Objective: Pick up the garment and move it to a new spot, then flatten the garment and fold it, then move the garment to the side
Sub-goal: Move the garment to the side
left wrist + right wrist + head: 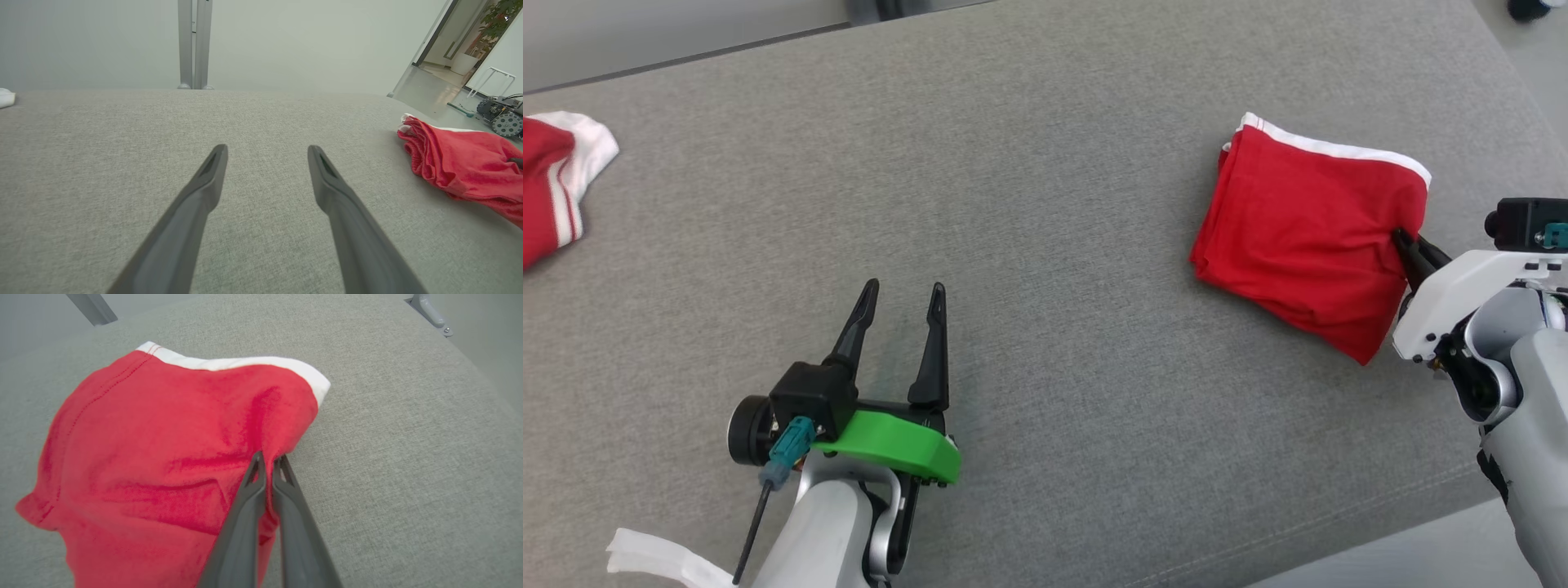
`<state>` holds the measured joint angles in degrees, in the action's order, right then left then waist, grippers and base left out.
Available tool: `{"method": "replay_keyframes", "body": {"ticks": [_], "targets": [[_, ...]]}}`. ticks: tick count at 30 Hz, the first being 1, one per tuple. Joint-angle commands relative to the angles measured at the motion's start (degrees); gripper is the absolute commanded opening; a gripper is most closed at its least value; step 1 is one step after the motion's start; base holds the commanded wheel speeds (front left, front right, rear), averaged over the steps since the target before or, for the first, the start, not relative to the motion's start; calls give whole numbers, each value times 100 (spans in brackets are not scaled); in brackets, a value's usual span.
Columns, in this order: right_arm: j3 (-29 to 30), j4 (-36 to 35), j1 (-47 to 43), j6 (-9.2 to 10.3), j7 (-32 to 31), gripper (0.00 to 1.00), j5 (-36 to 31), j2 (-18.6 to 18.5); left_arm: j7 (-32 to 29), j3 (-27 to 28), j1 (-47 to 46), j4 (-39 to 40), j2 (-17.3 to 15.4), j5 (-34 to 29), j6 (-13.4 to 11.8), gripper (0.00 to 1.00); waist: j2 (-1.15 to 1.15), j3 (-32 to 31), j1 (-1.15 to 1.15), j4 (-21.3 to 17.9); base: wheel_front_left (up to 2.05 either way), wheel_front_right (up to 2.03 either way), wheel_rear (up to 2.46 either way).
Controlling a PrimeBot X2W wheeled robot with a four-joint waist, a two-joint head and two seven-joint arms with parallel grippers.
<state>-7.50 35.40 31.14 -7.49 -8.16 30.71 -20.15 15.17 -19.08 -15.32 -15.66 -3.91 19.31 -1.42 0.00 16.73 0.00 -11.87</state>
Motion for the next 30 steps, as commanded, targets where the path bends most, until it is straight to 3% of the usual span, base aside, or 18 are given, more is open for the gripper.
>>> {"method": "replay_keyframes", "body": {"ticks": [1,11,20,30], "targets": [[3,52,130,-1,133,0,-57,27,-23,-11,-103,-21,-49,-55,21,100,0,276,0,-395,0,0,0],[-167,604,726,-1,437,0,-406,-217,-28,16,-175,57,-137,-29,-60,100,0,370,0,51,0,0,0],[-89,1303,1592,0,355,0,-896,-957,-19,58,-182,248,-190,-3,-149,100,0,607,0,703,0,0,0],[406,2066,2167,0,488,0,-1617,-1568,-18,49,-99,412,-249,0,-213,100,0,857,0,1009,0,0,0]]}}
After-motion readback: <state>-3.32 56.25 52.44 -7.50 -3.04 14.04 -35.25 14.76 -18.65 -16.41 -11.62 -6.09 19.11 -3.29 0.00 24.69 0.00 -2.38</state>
